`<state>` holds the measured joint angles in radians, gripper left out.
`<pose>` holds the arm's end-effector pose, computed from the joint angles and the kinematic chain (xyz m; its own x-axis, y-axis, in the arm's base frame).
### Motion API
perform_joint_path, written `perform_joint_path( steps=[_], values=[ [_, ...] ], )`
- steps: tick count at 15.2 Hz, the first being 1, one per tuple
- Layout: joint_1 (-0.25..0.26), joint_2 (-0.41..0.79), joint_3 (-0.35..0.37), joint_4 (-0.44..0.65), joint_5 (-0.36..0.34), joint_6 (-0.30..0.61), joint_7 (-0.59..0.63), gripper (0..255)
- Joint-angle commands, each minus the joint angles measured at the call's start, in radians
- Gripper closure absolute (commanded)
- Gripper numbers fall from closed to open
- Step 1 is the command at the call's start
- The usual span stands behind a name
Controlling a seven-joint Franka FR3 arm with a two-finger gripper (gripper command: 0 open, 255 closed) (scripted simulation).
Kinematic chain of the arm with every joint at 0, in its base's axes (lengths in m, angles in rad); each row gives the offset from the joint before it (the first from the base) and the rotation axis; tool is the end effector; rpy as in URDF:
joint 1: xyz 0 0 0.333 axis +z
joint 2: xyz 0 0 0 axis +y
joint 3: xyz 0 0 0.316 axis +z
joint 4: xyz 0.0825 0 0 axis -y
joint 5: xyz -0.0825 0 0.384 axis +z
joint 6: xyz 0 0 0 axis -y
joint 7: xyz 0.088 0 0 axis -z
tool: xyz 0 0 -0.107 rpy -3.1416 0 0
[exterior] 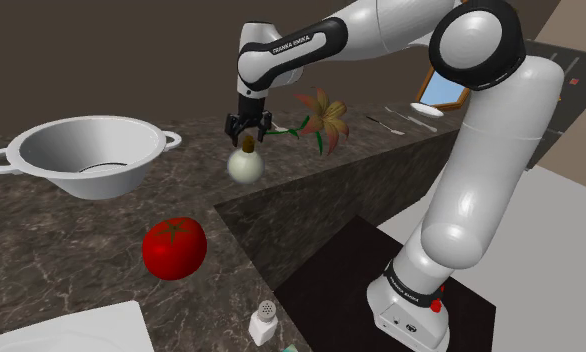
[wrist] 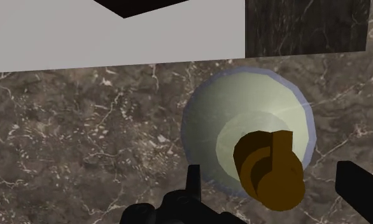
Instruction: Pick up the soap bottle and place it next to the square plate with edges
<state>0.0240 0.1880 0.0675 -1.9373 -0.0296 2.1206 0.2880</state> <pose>0.5952 0.0519 0.3888 0.9835 -0.1811 -0.0005 -0.1811 -0.9834 0.0133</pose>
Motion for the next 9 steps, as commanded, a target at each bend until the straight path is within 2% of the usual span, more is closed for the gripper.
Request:
perform_joint_path(
  steps=[1, 7, 8, 9],
  values=[
    [0.0, 0.006, 0.0, -0.006, -0.001, 0.012, 0.0, 0],
    [0.0, 0.006, 0.0, -0.006, -0.001, 0.012, 0.0, 0],
    [0.0, 0.006, 0.0, -0.006, -0.001, 0.012, 0.0, 255],
    [0.0, 0.006, 0.0, -0.006, -0.001, 0.012, 0.0, 255]
  ],
)
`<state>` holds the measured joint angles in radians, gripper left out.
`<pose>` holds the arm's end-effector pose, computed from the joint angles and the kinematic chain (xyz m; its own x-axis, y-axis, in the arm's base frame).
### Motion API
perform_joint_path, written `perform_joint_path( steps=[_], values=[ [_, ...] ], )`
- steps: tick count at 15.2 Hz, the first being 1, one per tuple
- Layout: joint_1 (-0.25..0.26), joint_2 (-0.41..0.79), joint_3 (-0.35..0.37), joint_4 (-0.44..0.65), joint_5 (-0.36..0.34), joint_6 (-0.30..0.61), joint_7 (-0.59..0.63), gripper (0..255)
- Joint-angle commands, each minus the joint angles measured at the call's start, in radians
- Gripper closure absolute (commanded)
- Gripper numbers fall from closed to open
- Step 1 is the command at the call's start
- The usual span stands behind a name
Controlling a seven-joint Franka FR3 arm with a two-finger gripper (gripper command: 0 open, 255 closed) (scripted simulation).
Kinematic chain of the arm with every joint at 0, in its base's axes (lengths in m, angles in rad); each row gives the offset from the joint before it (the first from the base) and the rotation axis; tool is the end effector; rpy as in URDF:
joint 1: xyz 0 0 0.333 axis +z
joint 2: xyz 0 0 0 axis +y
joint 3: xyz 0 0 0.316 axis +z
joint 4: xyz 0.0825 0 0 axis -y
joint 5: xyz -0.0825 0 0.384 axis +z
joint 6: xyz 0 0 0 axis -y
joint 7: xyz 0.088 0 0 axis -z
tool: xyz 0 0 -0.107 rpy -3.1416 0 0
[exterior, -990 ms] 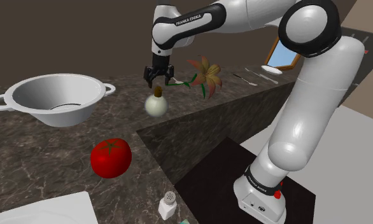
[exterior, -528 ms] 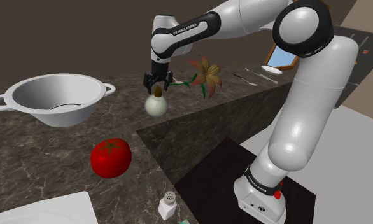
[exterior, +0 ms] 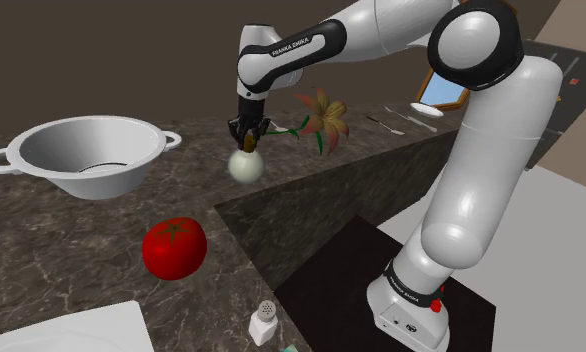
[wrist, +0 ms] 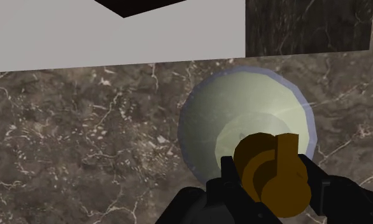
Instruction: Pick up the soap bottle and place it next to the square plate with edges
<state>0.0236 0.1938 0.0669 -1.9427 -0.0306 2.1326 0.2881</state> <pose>0.5956 0.0513 0.3839 0.9834 -0.1815 0.0003 -0.1815 -0.9833 0.0134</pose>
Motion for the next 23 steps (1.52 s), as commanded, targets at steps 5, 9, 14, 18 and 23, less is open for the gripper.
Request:
perform_joint_path(
  steps=[5, 9, 14, 18, 23],
  values=[
    [0.0, 0.0, 0.0, -0.001, 0.0, 0.0, 0.0, 255],
    [0.0, -0.005, 0.0, 0.006, 0.001, -0.012, -0.001, 255],
    [0.0, -0.03, 0.001, 0.043, 0.004, -0.074, -0.003, 255],
    [0.0, -0.047, 0.001, 0.076, 0.006, -0.123, -0.005, 255],
    [0.0, -0.063, 0.002, 0.123, 0.007, -0.187, -0.006, 255]
  ],
)
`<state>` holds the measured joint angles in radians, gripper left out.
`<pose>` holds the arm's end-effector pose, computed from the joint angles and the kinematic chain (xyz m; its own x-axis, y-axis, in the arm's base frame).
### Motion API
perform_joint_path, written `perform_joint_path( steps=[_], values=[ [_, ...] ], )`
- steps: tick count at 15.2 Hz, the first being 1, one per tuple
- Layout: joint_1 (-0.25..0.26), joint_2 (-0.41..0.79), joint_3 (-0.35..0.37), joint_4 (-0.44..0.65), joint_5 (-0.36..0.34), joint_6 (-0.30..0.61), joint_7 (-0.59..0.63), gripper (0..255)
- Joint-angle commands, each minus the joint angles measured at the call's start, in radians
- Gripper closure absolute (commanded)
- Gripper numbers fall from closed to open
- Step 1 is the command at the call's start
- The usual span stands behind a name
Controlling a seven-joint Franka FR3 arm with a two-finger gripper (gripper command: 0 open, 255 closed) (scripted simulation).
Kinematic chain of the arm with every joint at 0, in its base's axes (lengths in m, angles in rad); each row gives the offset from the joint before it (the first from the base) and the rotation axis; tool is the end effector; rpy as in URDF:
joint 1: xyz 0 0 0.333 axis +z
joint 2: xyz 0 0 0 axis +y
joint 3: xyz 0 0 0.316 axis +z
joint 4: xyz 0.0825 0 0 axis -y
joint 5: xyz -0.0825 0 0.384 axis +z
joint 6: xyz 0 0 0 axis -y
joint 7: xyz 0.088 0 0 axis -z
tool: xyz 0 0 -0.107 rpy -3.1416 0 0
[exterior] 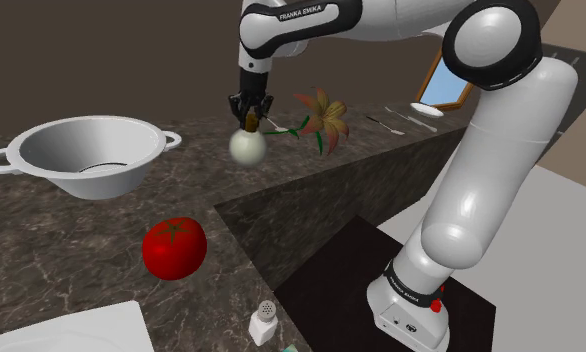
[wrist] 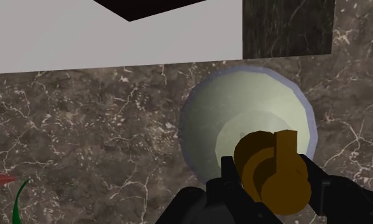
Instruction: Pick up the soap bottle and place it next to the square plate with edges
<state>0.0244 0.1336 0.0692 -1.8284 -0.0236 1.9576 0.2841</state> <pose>0.5955 0.0528 0.4578 0.9835 -0.1811 -0.0004 -0.1811 -0.9834 0.0133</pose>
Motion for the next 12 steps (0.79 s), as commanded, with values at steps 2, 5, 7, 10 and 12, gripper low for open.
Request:
perform_joint_path(
  steps=[2, 5, 7, 10, 12],
  values=[
    [-0.001, -0.008, -0.001, 0.03, 0.001, -0.037, -0.003, 255],
    [-0.001, -0.014, -0.001, 0.062, 0.002, -0.076, -0.004, 255],
    [-0.001, -0.017, 0.0, 0.085, 0.002, -0.102, -0.004, 255],
    [-0.001, -0.02, 0.0, 0.122, 0.003, -0.142, -0.005, 255],
    [-0.001, -0.021, 0.0, 0.148, 0.003, -0.168, -0.005, 255]
  ],
)
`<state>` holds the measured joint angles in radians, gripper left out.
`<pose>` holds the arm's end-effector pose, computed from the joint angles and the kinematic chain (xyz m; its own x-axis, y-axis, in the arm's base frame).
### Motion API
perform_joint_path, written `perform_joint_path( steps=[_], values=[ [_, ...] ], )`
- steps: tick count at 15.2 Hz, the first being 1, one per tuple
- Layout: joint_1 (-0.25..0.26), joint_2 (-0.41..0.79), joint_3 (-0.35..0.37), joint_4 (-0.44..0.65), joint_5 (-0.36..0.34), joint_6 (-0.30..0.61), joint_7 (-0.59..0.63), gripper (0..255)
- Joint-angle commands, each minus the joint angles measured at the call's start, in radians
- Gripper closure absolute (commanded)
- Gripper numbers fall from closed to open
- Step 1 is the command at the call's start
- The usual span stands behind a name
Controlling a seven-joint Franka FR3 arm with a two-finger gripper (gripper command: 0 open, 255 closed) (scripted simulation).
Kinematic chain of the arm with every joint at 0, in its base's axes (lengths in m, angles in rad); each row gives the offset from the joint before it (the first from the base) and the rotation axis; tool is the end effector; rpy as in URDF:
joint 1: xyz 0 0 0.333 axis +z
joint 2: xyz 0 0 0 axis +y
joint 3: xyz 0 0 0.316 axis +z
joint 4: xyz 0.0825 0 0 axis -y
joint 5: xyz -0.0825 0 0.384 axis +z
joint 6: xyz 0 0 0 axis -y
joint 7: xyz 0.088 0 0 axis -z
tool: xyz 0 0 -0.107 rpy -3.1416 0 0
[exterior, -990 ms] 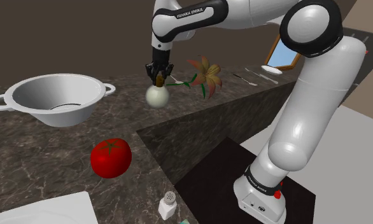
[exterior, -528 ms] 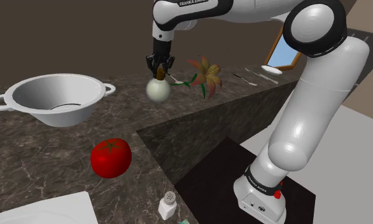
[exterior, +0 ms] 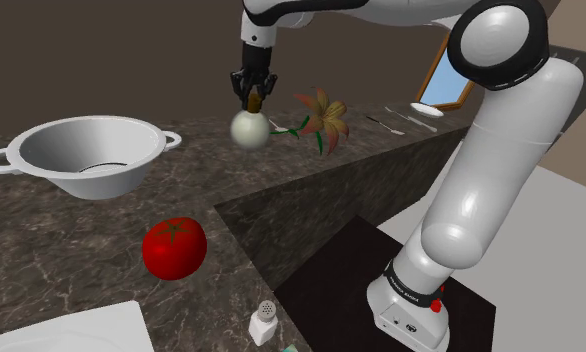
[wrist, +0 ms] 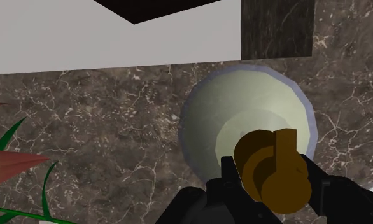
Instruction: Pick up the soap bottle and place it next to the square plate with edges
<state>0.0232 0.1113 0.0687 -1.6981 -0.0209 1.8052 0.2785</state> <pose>0.5950 0.0514 0.5201 0.9835 -0.1811 -0.0003 -0.1811 -0.9834 0.0133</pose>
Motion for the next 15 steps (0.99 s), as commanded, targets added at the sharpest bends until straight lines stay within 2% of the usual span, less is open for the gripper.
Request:
perform_joint_path(
  steps=[1, 15],
  values=[
    [0.0, 0.001, 0.0, 0.031, 0.0, -0.029, 0.0, 255],
    [0.002, 0.027, 0.001, 0.254, -0.001, -0.227, -0.001, 255]
  ],
)
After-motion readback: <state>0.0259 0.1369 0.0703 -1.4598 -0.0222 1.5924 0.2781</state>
